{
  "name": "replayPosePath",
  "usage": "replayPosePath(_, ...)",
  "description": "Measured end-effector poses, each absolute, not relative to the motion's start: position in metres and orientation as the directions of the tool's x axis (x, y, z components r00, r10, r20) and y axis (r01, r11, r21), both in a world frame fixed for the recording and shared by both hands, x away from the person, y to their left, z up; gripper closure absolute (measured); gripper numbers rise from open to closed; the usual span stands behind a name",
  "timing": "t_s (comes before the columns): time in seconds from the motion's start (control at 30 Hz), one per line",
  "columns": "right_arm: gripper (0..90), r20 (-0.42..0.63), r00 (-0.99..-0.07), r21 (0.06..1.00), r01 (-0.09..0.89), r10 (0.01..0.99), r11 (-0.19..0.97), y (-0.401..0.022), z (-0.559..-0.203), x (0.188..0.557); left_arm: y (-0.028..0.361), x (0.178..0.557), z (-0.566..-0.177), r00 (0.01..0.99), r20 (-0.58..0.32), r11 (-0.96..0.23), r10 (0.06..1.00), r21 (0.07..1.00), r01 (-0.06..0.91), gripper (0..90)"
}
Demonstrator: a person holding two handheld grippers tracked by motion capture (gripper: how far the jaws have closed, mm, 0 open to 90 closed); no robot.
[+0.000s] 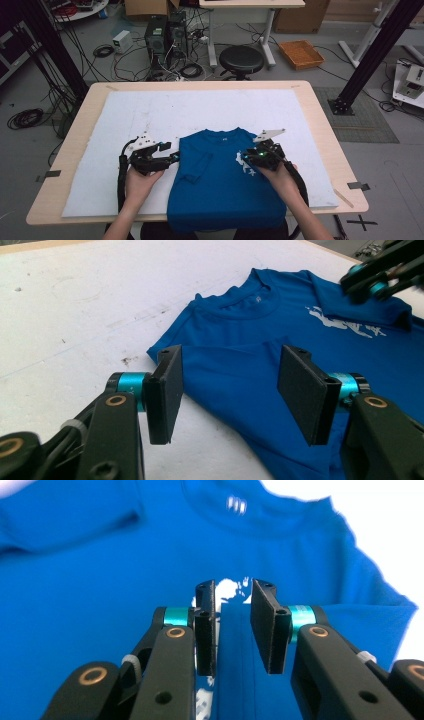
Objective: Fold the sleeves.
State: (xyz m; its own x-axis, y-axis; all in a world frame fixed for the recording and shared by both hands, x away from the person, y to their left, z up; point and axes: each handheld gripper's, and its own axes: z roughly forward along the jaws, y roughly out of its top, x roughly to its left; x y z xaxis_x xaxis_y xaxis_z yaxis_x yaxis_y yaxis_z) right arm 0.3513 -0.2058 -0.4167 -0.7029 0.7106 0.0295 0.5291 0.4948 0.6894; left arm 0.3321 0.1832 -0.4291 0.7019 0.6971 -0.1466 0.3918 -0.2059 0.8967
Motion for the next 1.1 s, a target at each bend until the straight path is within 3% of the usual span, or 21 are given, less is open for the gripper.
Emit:
replayPosePath(0.1,73.7,-0.018,-0.705,0.635,0.54,0.709,0.552,-0.194,-0.428,0.36,0.183,0.332,-0.43,0.699,-0.15,-0.204,0.7,0.895,0.396,44.0)
replayPosePath(0.23,88.3,-0.047,-0.698,0.616,0.543,0.714,0.571,-0.189,-0.432,0.365,0.183,0.332,-0.429,0.702,-0.145,-0.207,0.697,0.897,0.391,44.0)
replayPosePath(0.43,87.6,-0.034,-0.711,0.677,0.501,0.702,0.54,-0.183,-0.427,0.371,0.182,0.332,-0.43,0.701,-0.147,-0.207,0.698,0.896,0.394,44.0)
replayPosePath(0.5,79.1,-0.019,-0.709,0.692,0.5,0.705,0.521,-0.185,-0.425,0.372,0.182,0.332,-0.429,0.701,-0.143,-0.206,0.699,0.898,0.389,44.0)
replayPosePath(0.6,75.2,-0.009,-0.701,0.712,0.497,0.714,0.497,-0.191,-0.421,0.371,0.183,0.332,-0.429,0.7,-0.142,-0.205,0.7,0.899,0.386,44.0)
replayPosePath(0.63,66.0,-0.001,-0.688,0.738,0.489,0.726,0.465,-0.2,-0.416,0.367,0.183,0.332,-0.428,0.702,-0.137,-0.208,0.699,0.9,0.382,44.0)
replayPosePath(0.77,55.1,0.018,-0.666,0.8,0.457,0.745,0.389,-0.225,-0.401,0.355,0.184,0.333,-0.421,0.701,-0.143,-0.188,0.699,0.908,0.373,44.0)
replayPosePath(1.1,35.5,0.098,-0.548,0.888,0.426,0.831,0.176,-0.295,-0.384,0.343,0.188,0.344,-0.399,0.674,-0.147,-0.151,0.724,0.92,0.362,42.8)
